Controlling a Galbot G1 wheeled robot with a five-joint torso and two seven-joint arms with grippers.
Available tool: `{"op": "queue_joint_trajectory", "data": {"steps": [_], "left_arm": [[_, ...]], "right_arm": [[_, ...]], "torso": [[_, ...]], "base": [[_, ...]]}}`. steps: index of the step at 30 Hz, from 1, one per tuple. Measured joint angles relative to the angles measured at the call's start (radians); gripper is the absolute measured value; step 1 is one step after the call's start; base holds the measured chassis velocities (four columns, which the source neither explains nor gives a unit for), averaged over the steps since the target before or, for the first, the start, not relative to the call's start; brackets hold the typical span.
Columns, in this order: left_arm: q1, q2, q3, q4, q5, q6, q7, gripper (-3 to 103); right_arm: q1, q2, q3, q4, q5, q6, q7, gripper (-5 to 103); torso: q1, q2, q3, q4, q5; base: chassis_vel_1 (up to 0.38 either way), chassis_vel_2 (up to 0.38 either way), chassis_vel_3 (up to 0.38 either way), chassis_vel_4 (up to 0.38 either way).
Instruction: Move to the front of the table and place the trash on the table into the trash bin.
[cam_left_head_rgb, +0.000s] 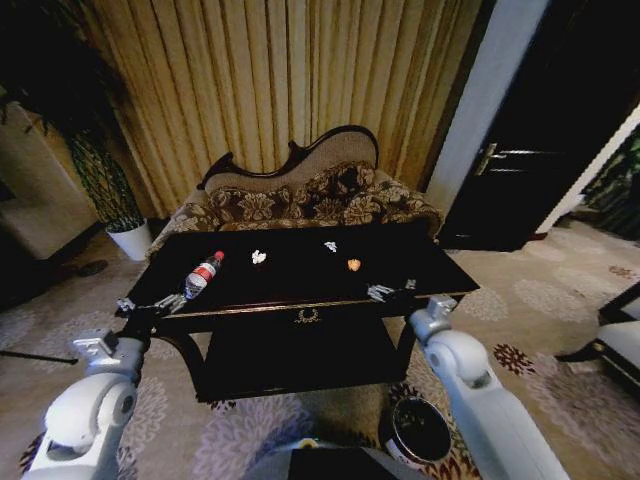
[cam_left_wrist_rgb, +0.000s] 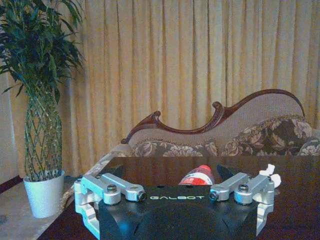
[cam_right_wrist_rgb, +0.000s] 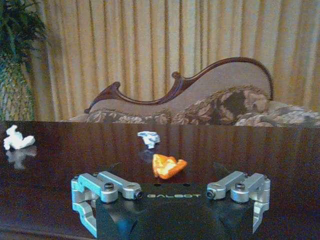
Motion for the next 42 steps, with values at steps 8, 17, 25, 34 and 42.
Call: {"op": "queue_joint_trajectory", "data": {"steps": [8, 17, 25, 34, 42], "left_arm": [[-0.001, -0.005, 0.001, 0.000, 0.000, 0.010, -0.001, 100], [0.007, -0.015, -0.003, -0.001, 0.002, 0.013, 0.006, 100], [0.005, -0.019, -0.002, 0.011, 0.003, 0.013, 0.008, 100], [0.010, -0.021, -0.005, 0.011, 0.014, 0.009, 0.014, 100], [0.012, -0.029, -0.002, 0.014, 0.022, 0.006, 0.028, 100]], "right_arm": [[0.116, 0.012, -0.069, -0.111, 0.002, -0.007, 0.000, 100], [0.216, 0.022, -0.078, -0.246, -0.019, -0.007, 0.000, 100], [0.224, 0.044, -0.098, -0.286, -0.019, -0.019, 0.000, 100], [0.222, 0.054, -0.081, -0.302, -0.021, -0.012, 0.000, 95], [0.209, 0.051, -0.079, -0.286, -0.016, -0.009, 0.000, 63]], "torso": [[0.000, 0.000, 0.000, -0.0003, 0.0000], [0.000, 0.000, 0.000, -0.0003, 0.0000], [0.000, 0.000, 0.000, -0.0002, -0.0001], [0.000, 0.000, 0.000, -0.0003, -0.0001], [0.000, 0.000, 0.000, -0.0003, 0.0000]], "base": [[0.000, 0.000, 0.000, 0.000], [0.000, 0.000, 0.000, 0.000], [0.000, 0.000, 0.000, 0.000], [0.000, 0.000, 0.000, 0.000], [0.000, 0.000, 0.000, 0.000]]}}
